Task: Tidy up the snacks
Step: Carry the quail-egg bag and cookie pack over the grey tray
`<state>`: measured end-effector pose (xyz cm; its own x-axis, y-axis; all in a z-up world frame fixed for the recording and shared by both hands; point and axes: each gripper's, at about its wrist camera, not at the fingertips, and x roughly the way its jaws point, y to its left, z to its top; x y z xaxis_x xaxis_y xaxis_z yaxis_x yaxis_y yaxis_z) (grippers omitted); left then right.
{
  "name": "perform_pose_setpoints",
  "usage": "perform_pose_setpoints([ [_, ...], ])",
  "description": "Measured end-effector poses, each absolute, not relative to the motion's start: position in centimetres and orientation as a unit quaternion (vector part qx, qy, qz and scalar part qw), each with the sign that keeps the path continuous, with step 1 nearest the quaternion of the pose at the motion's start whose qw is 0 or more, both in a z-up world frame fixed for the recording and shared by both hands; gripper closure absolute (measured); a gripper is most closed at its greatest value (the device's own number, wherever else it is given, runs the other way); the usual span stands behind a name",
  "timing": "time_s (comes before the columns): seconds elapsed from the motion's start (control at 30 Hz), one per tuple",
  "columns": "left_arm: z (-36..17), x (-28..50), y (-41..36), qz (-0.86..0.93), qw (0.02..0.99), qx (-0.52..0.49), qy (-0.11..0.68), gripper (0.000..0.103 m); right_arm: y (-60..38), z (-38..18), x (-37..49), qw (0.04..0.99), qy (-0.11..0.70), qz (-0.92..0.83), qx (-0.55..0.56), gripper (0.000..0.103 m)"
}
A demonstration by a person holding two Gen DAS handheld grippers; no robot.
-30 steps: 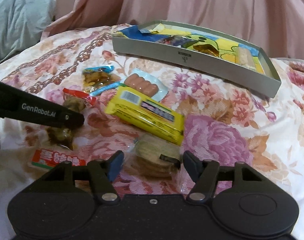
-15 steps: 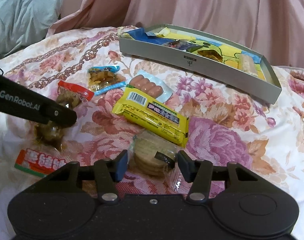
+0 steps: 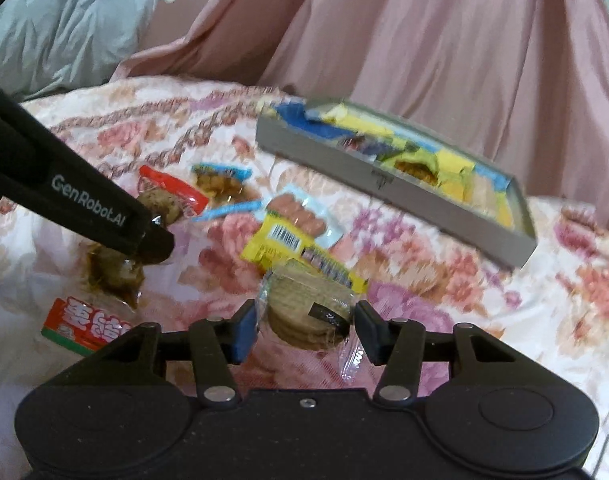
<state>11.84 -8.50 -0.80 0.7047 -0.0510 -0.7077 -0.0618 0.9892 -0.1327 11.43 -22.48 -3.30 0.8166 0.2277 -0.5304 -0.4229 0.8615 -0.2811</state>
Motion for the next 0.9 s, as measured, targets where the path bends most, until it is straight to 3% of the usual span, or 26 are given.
perform_pose_setpoints([
  [0.4,3.7,17.1,-8.6,0.018,0.943,-0.071,0.324,0.07,-24.1,-1.1,14.4,0.97,0.124,0.097,-0.185,0.049],
  [0.9,6.9,28.8,-11.4,0.014,0.963,-0.092,0.253,0.069,-27.1,0.9,24.4,0.992,0.061,0.033,-0.102,0.048],
])
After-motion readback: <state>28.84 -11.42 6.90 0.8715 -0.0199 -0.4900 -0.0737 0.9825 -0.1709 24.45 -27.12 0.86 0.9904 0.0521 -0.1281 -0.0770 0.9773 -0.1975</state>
